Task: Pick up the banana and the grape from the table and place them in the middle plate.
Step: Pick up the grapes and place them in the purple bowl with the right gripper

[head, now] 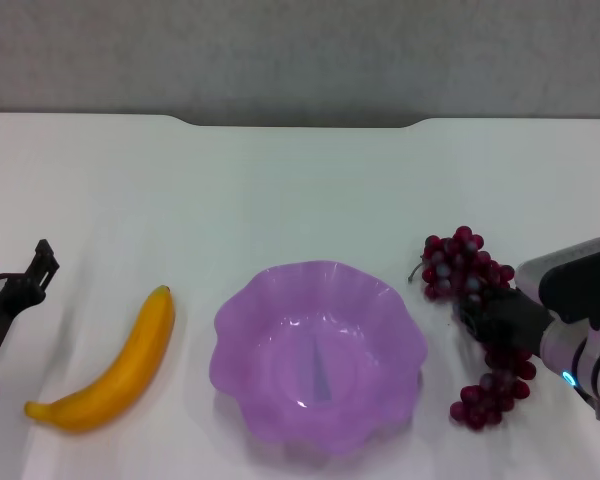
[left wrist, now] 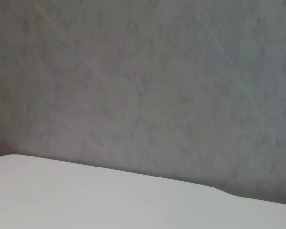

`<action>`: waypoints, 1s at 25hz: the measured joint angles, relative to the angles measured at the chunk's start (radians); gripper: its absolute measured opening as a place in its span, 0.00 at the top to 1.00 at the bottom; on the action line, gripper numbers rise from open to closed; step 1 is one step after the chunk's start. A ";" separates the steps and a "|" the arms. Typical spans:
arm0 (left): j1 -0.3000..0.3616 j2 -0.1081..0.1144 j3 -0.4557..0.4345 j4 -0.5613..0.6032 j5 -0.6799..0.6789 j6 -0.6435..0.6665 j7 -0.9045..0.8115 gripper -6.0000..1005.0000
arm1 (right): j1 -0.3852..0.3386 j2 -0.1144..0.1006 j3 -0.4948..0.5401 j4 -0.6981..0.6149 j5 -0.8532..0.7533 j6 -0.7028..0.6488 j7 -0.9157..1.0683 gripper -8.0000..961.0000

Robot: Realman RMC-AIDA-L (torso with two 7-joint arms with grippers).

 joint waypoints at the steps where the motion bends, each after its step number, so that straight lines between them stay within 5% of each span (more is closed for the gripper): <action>1: 0.000 0.000 0.000 0.000 0.000 0.000 0.000 0.24 | -0.003 0.000 -0.002 0.000 0.000 -0.006 0.000 0.50; 25: 0.000 0.000 0.000 0.000 0.000 0.001 0.000 0.24 | -0.009 0.001 -0.003 -0.022 0.001 -0.034 0.004 0.61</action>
